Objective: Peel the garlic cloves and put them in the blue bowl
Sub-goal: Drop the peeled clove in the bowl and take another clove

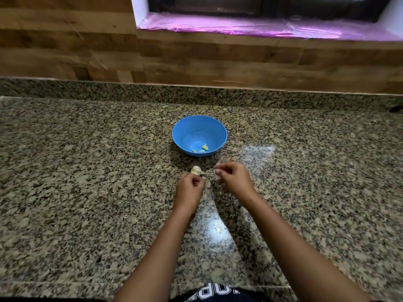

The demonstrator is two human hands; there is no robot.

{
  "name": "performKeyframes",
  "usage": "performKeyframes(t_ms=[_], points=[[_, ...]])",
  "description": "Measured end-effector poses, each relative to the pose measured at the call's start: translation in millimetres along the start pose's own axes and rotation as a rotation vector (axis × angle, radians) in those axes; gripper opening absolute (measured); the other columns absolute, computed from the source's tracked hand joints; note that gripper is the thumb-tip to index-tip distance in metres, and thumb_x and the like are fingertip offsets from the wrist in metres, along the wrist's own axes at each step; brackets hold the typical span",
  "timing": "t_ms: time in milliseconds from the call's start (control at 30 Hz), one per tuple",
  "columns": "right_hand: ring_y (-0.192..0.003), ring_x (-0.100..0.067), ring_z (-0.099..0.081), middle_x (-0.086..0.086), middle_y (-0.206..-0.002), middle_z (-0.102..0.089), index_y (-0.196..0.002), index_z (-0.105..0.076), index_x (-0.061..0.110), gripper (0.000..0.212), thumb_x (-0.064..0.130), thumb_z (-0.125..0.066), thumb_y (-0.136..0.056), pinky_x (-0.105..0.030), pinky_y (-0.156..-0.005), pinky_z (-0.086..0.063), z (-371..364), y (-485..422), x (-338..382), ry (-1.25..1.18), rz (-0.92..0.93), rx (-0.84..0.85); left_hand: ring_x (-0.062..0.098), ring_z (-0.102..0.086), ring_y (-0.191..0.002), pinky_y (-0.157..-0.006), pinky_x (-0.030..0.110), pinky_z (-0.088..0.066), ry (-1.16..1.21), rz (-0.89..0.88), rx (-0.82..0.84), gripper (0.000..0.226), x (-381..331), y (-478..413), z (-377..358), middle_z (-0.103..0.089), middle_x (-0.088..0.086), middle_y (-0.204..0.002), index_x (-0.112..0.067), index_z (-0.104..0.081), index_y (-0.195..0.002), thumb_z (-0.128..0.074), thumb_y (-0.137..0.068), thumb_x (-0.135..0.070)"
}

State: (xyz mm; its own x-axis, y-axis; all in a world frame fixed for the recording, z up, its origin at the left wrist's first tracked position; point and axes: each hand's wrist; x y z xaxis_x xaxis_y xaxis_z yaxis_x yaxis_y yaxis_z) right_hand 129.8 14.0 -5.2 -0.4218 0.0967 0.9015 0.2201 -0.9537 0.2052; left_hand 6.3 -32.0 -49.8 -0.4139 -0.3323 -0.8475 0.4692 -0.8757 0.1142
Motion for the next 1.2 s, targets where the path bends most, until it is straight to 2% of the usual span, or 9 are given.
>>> performKeyframes(t_ms=[133, 367, 467, 533, 633, 833, 900, 1033, 1200], points=[[-0.059, -0.01, -0.059, -0.005, -0.084, -0.067, -0.106, -0.064, -0.001, 0.018, 0.003, -0.058, -0.09, -0.02, -0.048, -0.049, -5, 17, -1, -0.129, -0.05, 0.141, 0.009, -0.05, -0.05, -0.046, 0.018, -0.04, 0.722, 0.288, 0.185, 0.014, -6, 7, 5, -0.058, 0.007, -0.067, -0.005, -0.062, -0.081, -0.055, -0.092, -0.006], [-0.059, -0.023, -0.056, -0.012, -0.075, -0.066, -0.093, -0.066, 0.0, 0.008, 0.004, -0.062, -0.087, -0.025, -0.044, -0.046, -5, 29, -4, -0.259, -0.002, 0.049, 0.009, -0.052, -0.053, -0.046, 0.016, -0.046, 0.884, 0.3, 0.293, 0.017, -17, 22, 6, -0.056, 0.006, -0.068, -0.001, -0.063, -0.088, -0.049, -0.095, -0.006], [-0.061, -0.02, -0.059, -0.01, -0.074, -0.064, -0.087, -0.063, 0.001, 0.004, 0.003, -0.06, -0.088, -0.033, -0.055, -0.053, 1, 28, -8, -0.177, -0.018, 0.03, 0.011, -0.055, -0.061, -0.057, 0.024, -0.047, 0.525, 0.164, 0.266, 0.019, -11, 22, 6, -0.06, 0.005, -0.076, -0.004, -0.067, -0.095, -0.051, -0.096, -0.014], [-0.059, -0.017, -0.059, -0.009, -0.074, -0.063, -0.088, -0.063, 0.0, 0.003, 0.003, -0.062, -0.087, -0.037, -0.062, -0.055, 8, 26, -9, -0.032, -0.017, 0.054, 0.014, -0.058, -0.08, -0.071, 0.025, -0.044, 0.041, -0.061, 0.137, 0.018, -4, 22, 4, -0.064, 0.0, -0.09, -0.01, -0.068, -0.102, -0.054, -0.094, -0.017], [-0.059, -0.016, -0.059, -0.01, -0.075, -0.065, -0.081, -0.064, 0.002, 0.005, 0.005, -0.066, -0.084, -0.033, -0.063, -0.055, 19, 22, -10, 0.24, -0.013, 0.092, 0.018, -0.051, -0.112, -0.094, 0.028, -0.035, -0.238, -0.297, 0.101, 0.024, 9, 29, -3, -0.06, 0.0, -0.117, -0.015, -0.063, -0.115, -0.049, -0.095, -0.02], [-0.081, -0.023, -0.061, -0.008, -0.082, -0.061, -0.08, -0.06, 0.003, 0.011, 0.004, -0.055, -0.09, -0.031, -0.077, -0.053, 14, 9, -2, 0.991, 0.112, 0.226, 0.013, -0.037, -0.13, -0.109, 0.035, -0.022, -0.413, -0.437, 0.073, 0.03, 29, 37, -12, -0.05, -0.006, -0.137, -0.021, -0.059, -0.122, -0.045, -0.097, -0.029], [-0.083, -0.024, -0.059, -0.007, -0.079, -0.055, -0.083, -0.057, 0.003, 0.011, 0.001, -0.05, -0.091, -0.028, -0.077, -0.052, 9, 7, 4, 1.102, 0.158, 0.285, 0.013, -0.037, -0.13, -0.11, 0.035, -0.021, -0.414, -0.447, 0.068, 0.031, 29, 38, -13, -0.049, -0.006, -0.138, -0.021, -0.058, -0.124, -0.044, -0.098, -0.03], [-0.1, -0.027, -0.06, -0.014, -0.108, -0.06, -0.11, -0.057, -0.001, 0.02, 0.004, -0.047, -0.094, -0.033, -0.087, -0.05, 1, 5, 12, 1.242, 0.224, 0.375, 0.013, -0.039, -0.129, -0.108, 0.034, -0.022, -0.402, -0.466, 0.041, 0.031, 30, 39, -14, -0.051, -0.005, -0.135, -0.021, -0.058, -0.124, -0.044, -0.098, -0.029], [-0.099, -0.026, -0.057, -0.015, -0.107, -0.059, -0.108, -0.058, -0.001, 0.019, 0.005, -0.046, -0.095, -0.033, -0.087, -0.051, -3, 17, -2, 1.259, 0.347, 0.305, 0.014, -0.042, -0.126, -0.106, 0.033, -0.024, -0.375, -0.479, 0.018, 0.03, 30, 40, -14, -0.054, -0.004, -0.132, -0.019, -0.061, -0.121, -0.046, -0.097, -0.027]])
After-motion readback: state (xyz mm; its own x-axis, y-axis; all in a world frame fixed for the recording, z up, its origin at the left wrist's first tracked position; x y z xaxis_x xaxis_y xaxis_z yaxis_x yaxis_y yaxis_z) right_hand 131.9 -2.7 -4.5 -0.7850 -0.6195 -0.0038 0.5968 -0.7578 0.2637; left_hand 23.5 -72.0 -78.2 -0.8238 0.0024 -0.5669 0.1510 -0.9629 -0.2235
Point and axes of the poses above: each hand's wrist, its own y-axis away from the middle knuckle, its own z-axis out of the back of the hand, x = y × z
